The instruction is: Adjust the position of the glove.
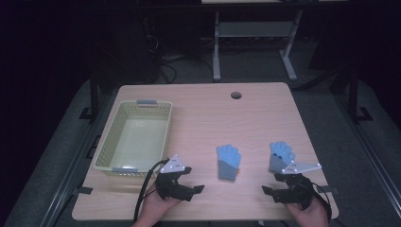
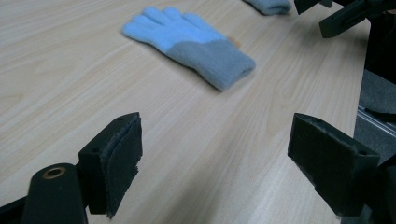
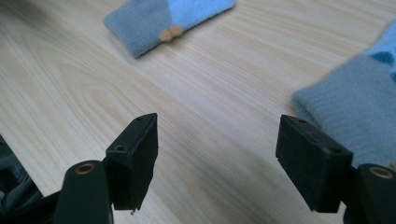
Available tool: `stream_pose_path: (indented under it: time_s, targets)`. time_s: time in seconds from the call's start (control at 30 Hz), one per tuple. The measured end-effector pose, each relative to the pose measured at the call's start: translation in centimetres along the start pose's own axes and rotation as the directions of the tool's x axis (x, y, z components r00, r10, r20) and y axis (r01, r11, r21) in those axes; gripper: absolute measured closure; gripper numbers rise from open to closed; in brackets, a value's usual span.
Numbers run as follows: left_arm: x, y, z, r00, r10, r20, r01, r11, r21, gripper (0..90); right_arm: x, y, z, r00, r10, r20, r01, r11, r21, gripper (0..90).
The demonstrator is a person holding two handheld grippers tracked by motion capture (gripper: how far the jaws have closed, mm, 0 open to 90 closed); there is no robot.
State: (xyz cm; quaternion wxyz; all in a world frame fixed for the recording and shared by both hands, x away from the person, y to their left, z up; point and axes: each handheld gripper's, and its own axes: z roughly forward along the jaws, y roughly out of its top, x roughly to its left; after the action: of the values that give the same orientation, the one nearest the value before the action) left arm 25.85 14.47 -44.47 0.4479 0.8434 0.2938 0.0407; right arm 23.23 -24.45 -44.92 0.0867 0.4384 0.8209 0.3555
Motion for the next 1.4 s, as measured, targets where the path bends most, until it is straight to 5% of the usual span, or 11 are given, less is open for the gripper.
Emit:
stream_pose_path:
  time_s: [0.43,0.83,1.17,1.4]
  targets:
    - [-0.3,0.0,-0.3,0.9999,0.017,0.004,-0.017,0.9996,-0.022,17.5,-0.3,0.8,0.1,0.9999,-0.004,0.015,0.004,1.0,0.025,28.7]
    - [-0.3,0.0,-0.8,0.9999,0.011,0.001,-0.011,0.9989,-0.046,17.5,-2.1,3.1,-0.5,0.9997,0.001,0.025,-0.002,0.999,0.038,30.1]
    - [0.1,0.0,-1.2,1.0,-0.007,0.0,0.007,0.9979,-0.064,17.8,-4.5,6.3,0.0,0.9975,-0.006,0.07,-0.002,0.994,0.105,33.4]
    - [-0.3,0.1,-1.1,0.9996,0.024,-0.017,-0.025,0.9981,-0.057,18.0,-6.1,7.5,0.5,0.9967,0.019,0.079,-0.03,0.991,0.13,37.1]
